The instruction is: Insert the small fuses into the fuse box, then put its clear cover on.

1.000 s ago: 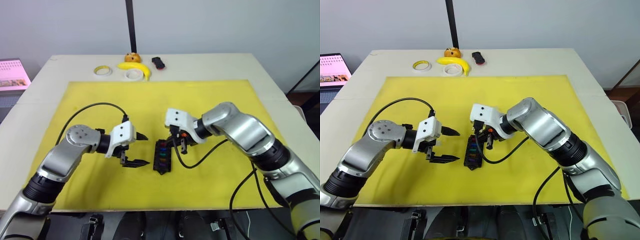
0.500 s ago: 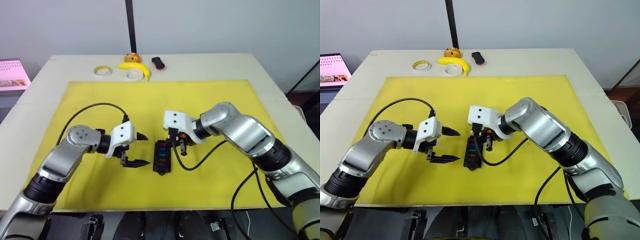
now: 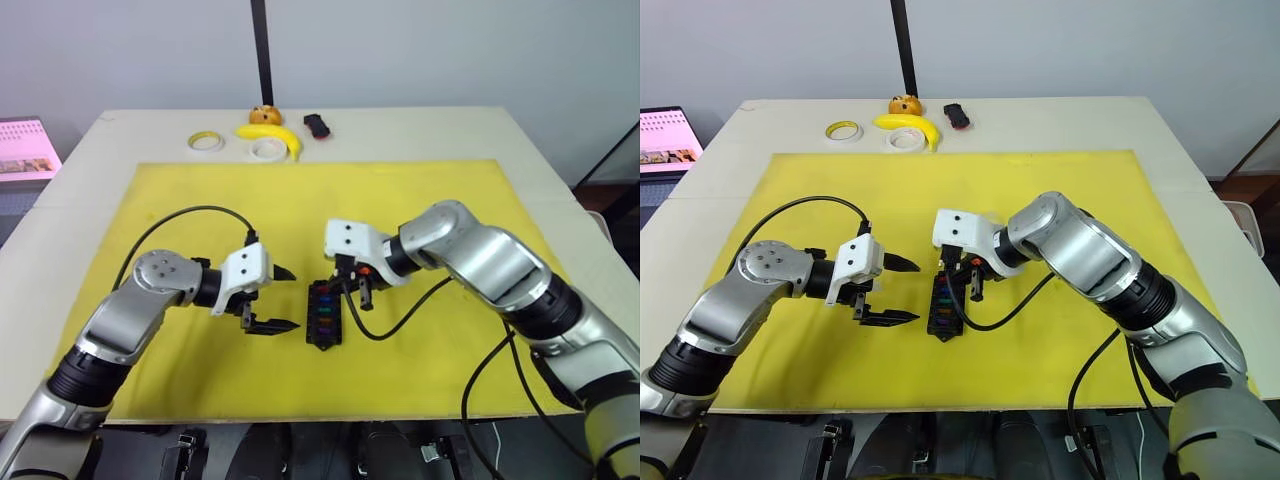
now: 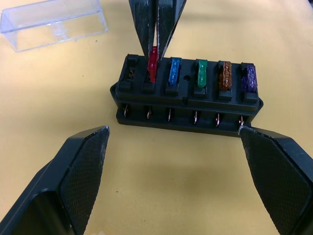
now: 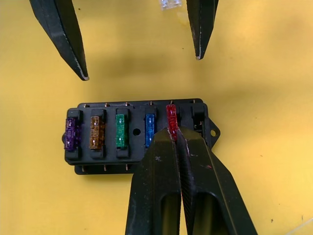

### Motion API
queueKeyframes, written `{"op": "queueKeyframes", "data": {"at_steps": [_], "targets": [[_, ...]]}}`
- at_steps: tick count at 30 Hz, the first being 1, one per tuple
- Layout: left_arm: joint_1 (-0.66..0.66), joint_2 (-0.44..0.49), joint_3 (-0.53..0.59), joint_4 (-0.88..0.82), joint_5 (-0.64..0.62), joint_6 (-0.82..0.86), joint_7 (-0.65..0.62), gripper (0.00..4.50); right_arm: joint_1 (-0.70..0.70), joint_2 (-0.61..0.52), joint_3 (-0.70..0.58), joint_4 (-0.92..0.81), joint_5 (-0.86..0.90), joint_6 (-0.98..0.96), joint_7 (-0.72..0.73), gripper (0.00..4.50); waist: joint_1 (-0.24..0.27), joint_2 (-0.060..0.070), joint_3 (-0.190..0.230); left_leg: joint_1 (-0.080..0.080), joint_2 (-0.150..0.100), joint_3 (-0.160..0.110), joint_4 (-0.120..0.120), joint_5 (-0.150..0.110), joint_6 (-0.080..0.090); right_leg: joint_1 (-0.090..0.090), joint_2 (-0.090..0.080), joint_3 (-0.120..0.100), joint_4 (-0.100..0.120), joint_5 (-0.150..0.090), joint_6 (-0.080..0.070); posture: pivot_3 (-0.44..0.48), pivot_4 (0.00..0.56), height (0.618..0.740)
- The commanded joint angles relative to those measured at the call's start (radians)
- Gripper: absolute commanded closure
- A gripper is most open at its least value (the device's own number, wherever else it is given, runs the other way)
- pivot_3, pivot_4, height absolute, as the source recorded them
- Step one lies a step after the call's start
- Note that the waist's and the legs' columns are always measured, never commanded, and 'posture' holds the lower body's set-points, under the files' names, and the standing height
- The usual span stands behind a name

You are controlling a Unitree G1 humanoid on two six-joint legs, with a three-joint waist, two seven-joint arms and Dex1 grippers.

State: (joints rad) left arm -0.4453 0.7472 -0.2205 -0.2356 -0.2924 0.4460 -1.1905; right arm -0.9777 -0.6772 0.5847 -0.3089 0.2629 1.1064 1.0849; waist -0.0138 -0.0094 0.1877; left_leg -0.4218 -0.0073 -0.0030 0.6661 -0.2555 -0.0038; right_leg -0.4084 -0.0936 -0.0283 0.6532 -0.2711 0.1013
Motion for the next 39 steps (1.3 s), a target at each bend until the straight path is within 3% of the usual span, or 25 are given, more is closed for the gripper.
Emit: {"op": "queueKeyframes", "data": {"at_steps": [1, 39], "targets": [[-0.007, 0.003, 0.010, -0.008, -0.001, -0.016, 0.000, 0.05, -0.030, 0.003, -0.035, -0.040, 0.022, 0.004, 0.003, 4.50, 0.000, 0.000, 0.000, 0.000, 0.000, 0.000, 0.000, 0.000, 0.000, 0.000, 0.000, 0.000, 0.000, 0.000, 0.000, 0.000, 0.150, 0.740], [0.004, 0.004, 0.007, -0.019, 0.005, -0.019, 0.007, 0.05, 0.014, -0.004, 0.035, 0.016, -0.051, -0.092, 0.005, 4.50, -0.001, 0.000, 0.000, 0.000, 0.000, 0.000, 0.000, 0.000, 0.000, 0.000, 0.000, 0.000, 0.000, 0.000, 0.000, 0.000, 0.150, 0.740]]}}
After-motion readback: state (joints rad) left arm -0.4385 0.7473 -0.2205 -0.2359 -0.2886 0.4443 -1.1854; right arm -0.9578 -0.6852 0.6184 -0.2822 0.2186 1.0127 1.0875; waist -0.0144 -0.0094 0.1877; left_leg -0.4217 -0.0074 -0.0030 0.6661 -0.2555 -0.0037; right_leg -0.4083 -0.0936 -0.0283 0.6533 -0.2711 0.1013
